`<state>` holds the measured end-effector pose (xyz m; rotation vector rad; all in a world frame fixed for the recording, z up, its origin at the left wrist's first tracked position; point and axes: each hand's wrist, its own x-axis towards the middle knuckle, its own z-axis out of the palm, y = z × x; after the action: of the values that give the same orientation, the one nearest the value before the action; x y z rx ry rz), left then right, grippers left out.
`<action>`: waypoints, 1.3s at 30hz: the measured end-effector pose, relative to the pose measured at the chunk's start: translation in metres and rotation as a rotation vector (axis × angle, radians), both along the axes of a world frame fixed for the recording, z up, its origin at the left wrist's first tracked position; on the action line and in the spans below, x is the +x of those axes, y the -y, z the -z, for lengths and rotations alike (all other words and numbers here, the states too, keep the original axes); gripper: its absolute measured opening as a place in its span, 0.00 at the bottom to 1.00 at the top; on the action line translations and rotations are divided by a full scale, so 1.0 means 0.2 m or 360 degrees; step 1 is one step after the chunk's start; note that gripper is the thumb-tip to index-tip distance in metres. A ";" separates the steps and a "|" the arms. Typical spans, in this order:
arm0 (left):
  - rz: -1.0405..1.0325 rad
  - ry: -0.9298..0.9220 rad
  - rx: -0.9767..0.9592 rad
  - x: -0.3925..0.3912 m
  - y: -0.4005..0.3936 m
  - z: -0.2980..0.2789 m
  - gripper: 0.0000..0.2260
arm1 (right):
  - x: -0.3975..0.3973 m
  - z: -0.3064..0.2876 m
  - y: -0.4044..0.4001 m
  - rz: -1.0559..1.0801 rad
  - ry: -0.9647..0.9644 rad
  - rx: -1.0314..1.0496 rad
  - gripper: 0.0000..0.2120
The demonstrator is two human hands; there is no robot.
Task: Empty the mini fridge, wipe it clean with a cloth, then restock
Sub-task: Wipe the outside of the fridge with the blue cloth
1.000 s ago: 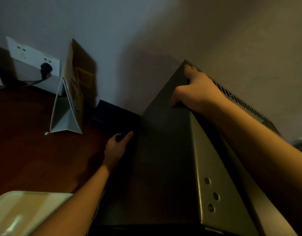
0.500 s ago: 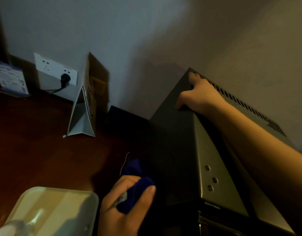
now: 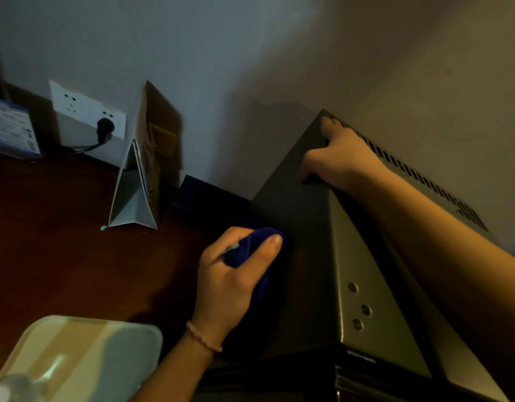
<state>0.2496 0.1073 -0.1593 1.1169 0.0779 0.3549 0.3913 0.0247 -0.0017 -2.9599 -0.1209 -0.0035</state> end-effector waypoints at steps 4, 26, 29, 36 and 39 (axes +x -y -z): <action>0.0006 -0.0068 -0.0067 0.22 0.02 0.07 0.14 | 0.00 0.00 0.00 -0.0001 0.0000 0.0016 0.43; 0.0220 -0.0817 -0.0057 -0.12 -0.04 0.76 0.23 | -0.04 -0.02 -0.01 0.0099 -0.0049 0.0210 0.35; 0.0166 -0.0680 -0.0200 -0.30 -0.02 0.68 0.17 | -0.07 -0.02 -0.03 0.0110 -0.0039 0.0204 0.31; 0.0079 -0.0376 -0.0050 -0.46 -0.02 0.34 0.11 | -0.10 -0.03 -0.03 0.0066 -0.0058 0.0180 0.19; 0.0044 -0.0171 0.0046 -0.43 -0.02 0.21 0.11 | -0.10 -0.04 -0.03 0.0087 -0.0064 0.0203 0.21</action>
<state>0.1630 0.1114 -0.2016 1.1642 0.1526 0.2719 0.3722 0.0310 0.0057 -2.8331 -0.0334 0.0393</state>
